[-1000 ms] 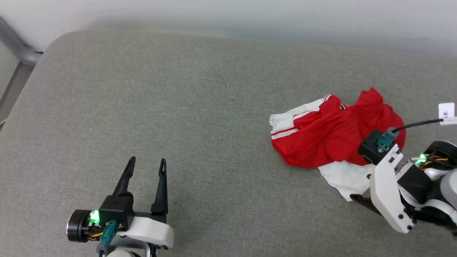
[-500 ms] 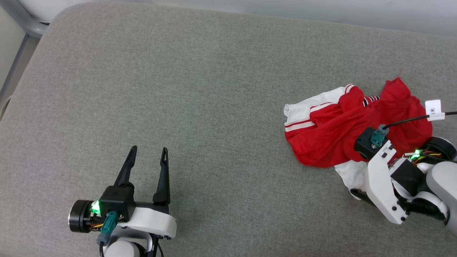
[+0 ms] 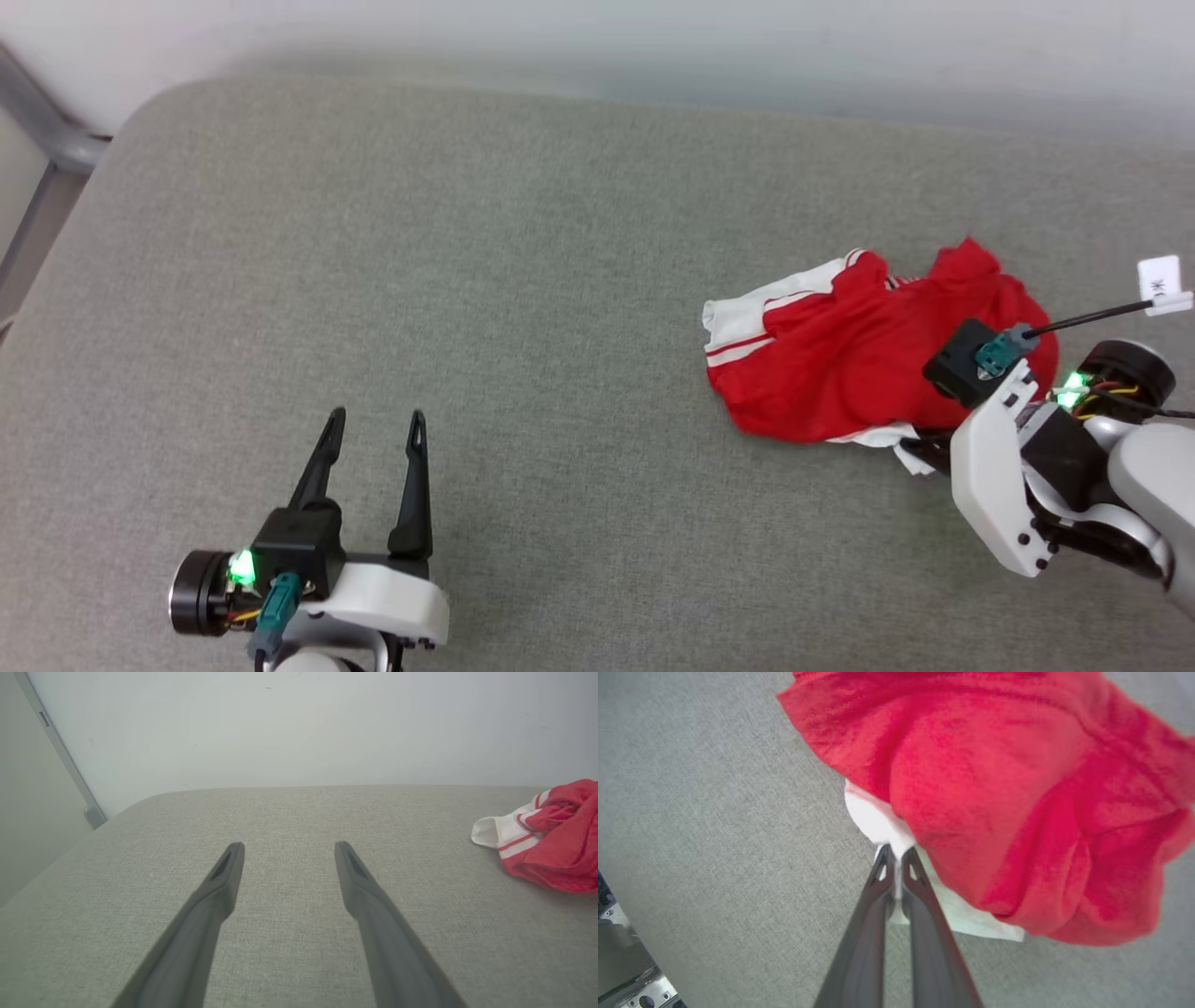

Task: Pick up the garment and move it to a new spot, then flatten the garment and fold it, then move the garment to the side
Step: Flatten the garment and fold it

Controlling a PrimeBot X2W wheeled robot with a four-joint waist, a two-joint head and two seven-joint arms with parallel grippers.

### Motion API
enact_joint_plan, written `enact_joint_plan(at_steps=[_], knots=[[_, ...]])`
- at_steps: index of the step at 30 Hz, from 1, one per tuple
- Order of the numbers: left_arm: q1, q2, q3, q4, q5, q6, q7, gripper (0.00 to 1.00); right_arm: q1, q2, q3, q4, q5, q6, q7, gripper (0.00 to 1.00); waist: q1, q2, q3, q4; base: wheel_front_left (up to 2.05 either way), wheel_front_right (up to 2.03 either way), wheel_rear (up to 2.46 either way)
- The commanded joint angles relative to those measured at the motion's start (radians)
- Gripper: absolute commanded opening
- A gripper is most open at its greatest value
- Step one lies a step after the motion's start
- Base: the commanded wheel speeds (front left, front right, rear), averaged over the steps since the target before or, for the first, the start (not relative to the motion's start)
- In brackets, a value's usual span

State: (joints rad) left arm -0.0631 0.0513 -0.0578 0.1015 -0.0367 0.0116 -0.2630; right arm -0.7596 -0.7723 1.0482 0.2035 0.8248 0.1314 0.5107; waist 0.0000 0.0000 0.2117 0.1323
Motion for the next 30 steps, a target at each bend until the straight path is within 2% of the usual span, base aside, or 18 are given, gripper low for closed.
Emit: enact_joint_plan(at_steps=[1, 9, 14, 17, 20, 25, 27, 29, 30], knots=[[0.016, -0.001, 0.004, 0.002, 0.009, 0.002, -0.003, 1.00, -0.010, -0.020, -0.005, -0.022, -0.005, -0.001, -0.016, 0.00, 0.0000, 0.0000, -0.037, -0.021, 0.00, 0.00, 0.00], [0.078, 0.000, 0.019, -0.003, 0.015, 0.003, -0.003, 1.00, 0.114, -0.137, -0.099, -0.162, 0.019, -0.001, -0.063, 0.00, 0.0000, 0.0000, -0.117, -0.071, 0.00, 0.00, 0.00], [0.102, 0.001, 0.025, -0.010, 0.016, 0.001, -0.003, 1.00, 0.271, -0.203, -0.218, -0.167, 0.037, -0.001, -0.073, 0.00, 0.0000, 0.0000, -0.137, -0.104, 0.00, 0.00, 0.00], [0.114, 0.002, 0.028, -0.010, 0.017, 0.000, -0.003, 1.00, 0.381, -0.214, -0.291, -0.134, 0.049, -0.001, -0.081, 0.00, 0.0000, 0.0000, -0.141, -0.120, 0.00, 0.00, 0.00], [0.113, 0.002, 0.028, -0.009, 0.016, -0.001, -0.003, 1.00, 0.486, -0.208, -0.359, -0.080, 0.055, -0.001, -0.092, 0.00, 0.0000, 0.0000, -0.140, -0.129, 0.00, 0.00, 0.00], [0.105, 0.003, 0.026, -0.006, 0.019, -0.009, -0.003, 1.00, 0.634, -0.158, -0.427, 0.043, 0.054, -0.001, -0.101, 0.00, 0.0000, 0.0000, -0.134, -0.135, 0.00, 0.00, 0.00], [0.097, 0.005, 0.027, -0.002, 0.024, -0.012, -0.003, 1.00, 0.720, -0.068, -0.471, 0.171, 0.039, -0.001, -0.131, 0.00, 0.0000, 0.0000, -0.129, -0.134, 0.00, 0.00, 0.00], [0.101, 0.006, 0.029, -0.001, 0.024, -0.010, -0.003, 1.00, 0.728, -0.033, -0.490, 0.181, 0.047, -0.001, -0.157, 0.00, 0.0000, 0.0000, -0.133, -0.135, 0.00, 0.00, 0.00], [0.104, 0.005, 0.030, -0.001, 0.024, -0.010, -0.003, 1.00, 0.725, -0.022, -0.503, 0.180, 0.044, -0.001, -0.179, 0.05, 0.0000, 0.0000, -0.135, -0.137, 0.00, 0.00, 0.00]])
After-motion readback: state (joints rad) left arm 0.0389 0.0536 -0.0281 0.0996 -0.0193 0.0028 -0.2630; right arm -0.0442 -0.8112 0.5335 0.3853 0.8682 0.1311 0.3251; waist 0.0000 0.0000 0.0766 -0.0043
